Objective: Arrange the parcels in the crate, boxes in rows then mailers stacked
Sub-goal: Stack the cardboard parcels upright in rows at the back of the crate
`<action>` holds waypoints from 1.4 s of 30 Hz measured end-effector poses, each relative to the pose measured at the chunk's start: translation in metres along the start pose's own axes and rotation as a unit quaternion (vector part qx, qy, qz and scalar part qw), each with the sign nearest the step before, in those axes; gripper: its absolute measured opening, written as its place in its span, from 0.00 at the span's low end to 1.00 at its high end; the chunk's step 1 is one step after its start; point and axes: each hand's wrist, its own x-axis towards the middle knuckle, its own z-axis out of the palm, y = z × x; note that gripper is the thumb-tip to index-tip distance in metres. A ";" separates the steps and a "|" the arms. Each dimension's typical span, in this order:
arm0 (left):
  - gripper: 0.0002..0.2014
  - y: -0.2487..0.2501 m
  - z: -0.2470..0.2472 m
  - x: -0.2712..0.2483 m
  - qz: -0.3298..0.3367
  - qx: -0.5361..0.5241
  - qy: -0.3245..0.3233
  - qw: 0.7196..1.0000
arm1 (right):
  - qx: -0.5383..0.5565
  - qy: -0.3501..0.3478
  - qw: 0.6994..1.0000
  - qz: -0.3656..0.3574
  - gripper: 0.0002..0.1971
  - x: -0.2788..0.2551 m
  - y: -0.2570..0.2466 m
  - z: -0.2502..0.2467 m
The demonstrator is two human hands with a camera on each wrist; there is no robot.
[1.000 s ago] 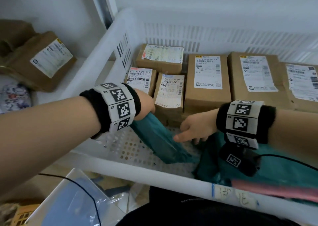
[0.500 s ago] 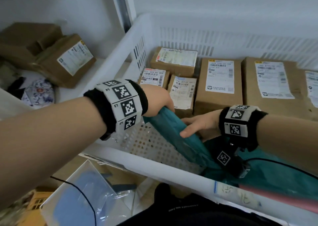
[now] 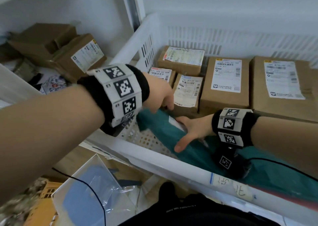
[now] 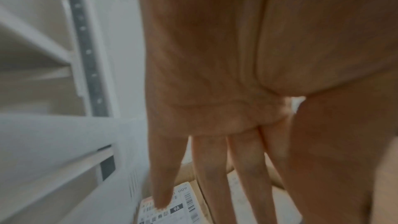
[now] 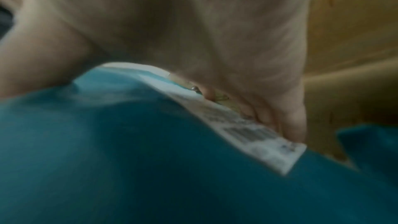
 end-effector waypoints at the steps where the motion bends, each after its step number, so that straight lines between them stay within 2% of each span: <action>1: 0.27 -0.002 -0.004 0.001 -0.008 -0.041 0.024 0.999 | -0.088 0.026 0.996 0.024 0.57 0.000 0.000 0.002; 3: 0.26 -0.004 -0.009 0.006 -0.014 -0.110 0.083 0.990 | -0.249 0.064 0.965 0.049 0.63 0.005 0.000 0.009; 4: 0.25 -0.004 -0.009 0.011 -0.018 -0.135 0.105 0.985 | -0.291 0.071 0.953 0.054 0.64 0.009 -0.001 0.014; 10: 0.19 -0.007 0.004 0.037 -0.052 -0.243 0.159 0.955 | -0.422 0.079 0.901 0.059 0.67 0.041 -0.012 0.033; 15: 0.17 -0.023 0.010 0.044 -0.054 -0.282 0.200 0.937 | -0.450 0.127 0.877 0.107 0.67 0.085 -0.018 0.047; 19: 0.16 -0.039 0.012 0.047 -0.067 -0.291 0.193 0.935 | -0.464 0.163 0.861 0.132 0.65 0.113 -0.020 0.057; 24: 0.18 -0.045 0.011 0.051 -0.089 -0.263 0.186 0.943 | -0.471 0.132 0.861 0.138 0.74 0.126 -0.012 0.055; 28: 0.18 -0.036 0.012 0.053 -0.070 -0.252 0.167 0.951 | -0.469 0.100 0.870 0.113 0.74 0.117 -0.012 0.046; 31: 0.17 -0.029 0.012 0.053 -0.051 -0.240 0.166 0.955 | -0.442 0.070 0.891 0.082 0.66 0.101 -0.013 0.038; 34: 0.15 -0.018 0.010 0.054 -0.022 -0.232 0.164 0.958 | -0.426 0.016 0.904 0.032 0.40 0.072 -0.016 0.021; 36: 0.13 -0.005 0.005 0.056 0.017 -0.217 0.151 0.964 | -0.417 -0.015 0.908 0.027 0.29 0.050 -0.015 0.007; 39: 0.12 0.019 -0.006 0.061 0.077 -0.157 0.122 0.977 | -0.375 0.026 0.925 0.046 0.20 0.013 0.000 -0.016; 40: 0.11 0.027 -0.011 0.063 0.091 -0.128 0.119 0.980 | -0.339 0.061 0.937 0.052 0.18 -0.002 0.008 -0.024; 42: 0.13 0.044 -0.019 0.070 0.114 -0.077 0.114 0.984 | -0.296 0.145 0.942 0.056 0.15 -0.035 0.021 -0.037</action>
